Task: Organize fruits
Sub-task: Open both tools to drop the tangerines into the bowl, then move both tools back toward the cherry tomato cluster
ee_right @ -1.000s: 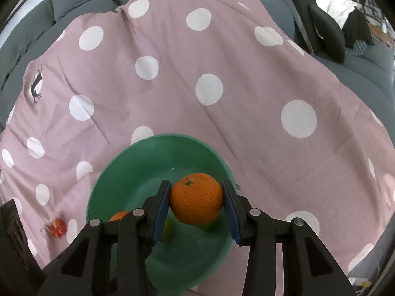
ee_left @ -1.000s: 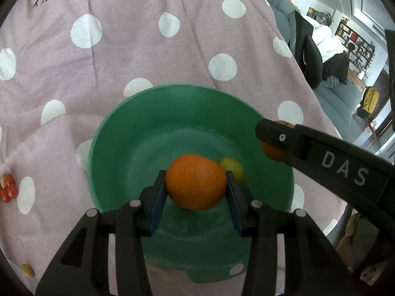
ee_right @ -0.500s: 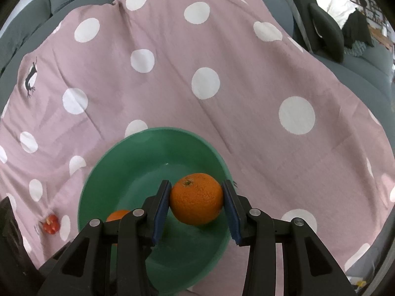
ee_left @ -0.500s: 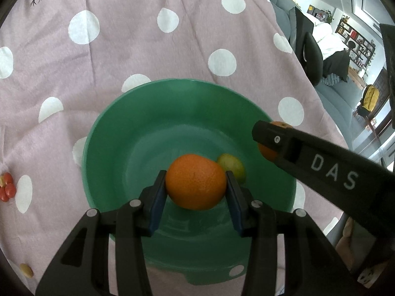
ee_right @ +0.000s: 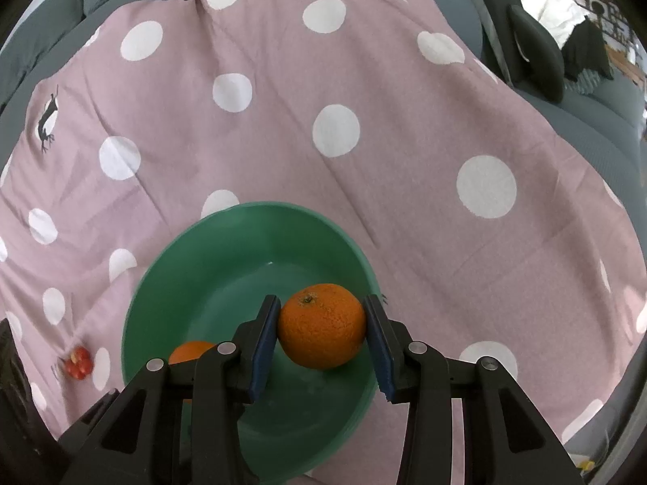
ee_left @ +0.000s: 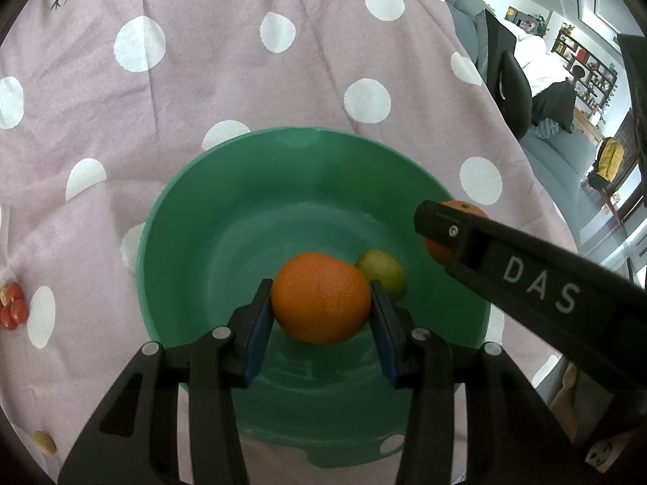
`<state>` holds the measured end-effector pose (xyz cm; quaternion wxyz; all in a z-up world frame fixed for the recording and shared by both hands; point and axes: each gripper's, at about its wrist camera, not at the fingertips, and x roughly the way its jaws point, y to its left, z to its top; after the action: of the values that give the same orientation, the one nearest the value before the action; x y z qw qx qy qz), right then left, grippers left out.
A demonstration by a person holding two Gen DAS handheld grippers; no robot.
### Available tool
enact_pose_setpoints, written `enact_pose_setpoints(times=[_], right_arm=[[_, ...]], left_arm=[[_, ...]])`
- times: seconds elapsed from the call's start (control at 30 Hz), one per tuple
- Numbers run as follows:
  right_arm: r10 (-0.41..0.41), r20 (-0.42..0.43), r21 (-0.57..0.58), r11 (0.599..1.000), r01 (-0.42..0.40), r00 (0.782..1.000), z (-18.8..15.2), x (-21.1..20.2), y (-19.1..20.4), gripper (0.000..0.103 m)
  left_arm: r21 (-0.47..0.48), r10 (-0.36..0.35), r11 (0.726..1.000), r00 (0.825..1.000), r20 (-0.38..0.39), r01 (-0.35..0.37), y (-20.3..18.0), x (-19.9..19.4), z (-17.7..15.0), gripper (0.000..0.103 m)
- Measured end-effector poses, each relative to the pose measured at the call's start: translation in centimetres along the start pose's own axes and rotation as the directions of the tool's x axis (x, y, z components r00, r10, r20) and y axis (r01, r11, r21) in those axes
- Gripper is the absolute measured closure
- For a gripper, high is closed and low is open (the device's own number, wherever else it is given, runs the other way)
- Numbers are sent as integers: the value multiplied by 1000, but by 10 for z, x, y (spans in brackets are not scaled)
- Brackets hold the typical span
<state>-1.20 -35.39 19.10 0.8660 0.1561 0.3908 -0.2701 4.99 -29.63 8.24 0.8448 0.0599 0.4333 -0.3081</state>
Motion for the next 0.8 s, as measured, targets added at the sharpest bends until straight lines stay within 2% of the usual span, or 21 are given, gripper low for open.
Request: enact_pose_setpoints(times=[0.27,0.4,0.47,0.67,0.8], right_arm=[[21,7,-3,1000,-21,1000,0,-4,2,59],[40,53,-15,999,-39,998,1,-18,9,55],[44,73,-30,999,-42,996,1,-24,16,52],[43,98,-90,995,-34,994,0,-34,39,52],[24,125,-154,988,-5,992,-3,-35,57,52]], left_arm=[[-19,-11,1000,1000,15,12,7,-14,-3,56],[-29,-3,1000,996,85,6,20,-43,-4,41],[-39,7,999,993,115,-3,31,-60,-5,38],[-113,94,991,982,164,-76,82,-105,-12,32],[-186,197,969,966,170,-165,132,-135,-21,31]])
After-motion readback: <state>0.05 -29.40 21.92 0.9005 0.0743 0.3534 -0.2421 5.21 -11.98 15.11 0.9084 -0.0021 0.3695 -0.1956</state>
